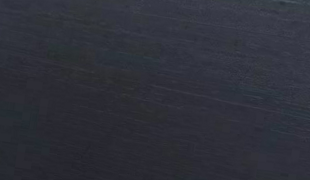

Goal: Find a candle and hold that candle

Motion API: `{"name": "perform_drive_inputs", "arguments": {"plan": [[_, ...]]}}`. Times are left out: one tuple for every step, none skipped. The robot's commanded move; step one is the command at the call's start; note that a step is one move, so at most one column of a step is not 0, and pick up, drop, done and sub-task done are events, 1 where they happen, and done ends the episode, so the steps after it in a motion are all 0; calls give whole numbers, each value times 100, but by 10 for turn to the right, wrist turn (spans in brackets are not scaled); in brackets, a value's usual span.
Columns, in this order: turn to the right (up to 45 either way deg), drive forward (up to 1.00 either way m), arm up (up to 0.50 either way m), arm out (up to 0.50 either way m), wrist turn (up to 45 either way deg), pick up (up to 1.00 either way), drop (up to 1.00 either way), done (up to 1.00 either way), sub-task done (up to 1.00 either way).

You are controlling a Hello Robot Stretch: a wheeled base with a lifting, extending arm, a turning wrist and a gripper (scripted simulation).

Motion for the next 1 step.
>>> {"name": "perform_drive_inputs", "arguments": {"plan": [[0, 0, 32, 0, 0, 0, 0, 0, 0]]}}
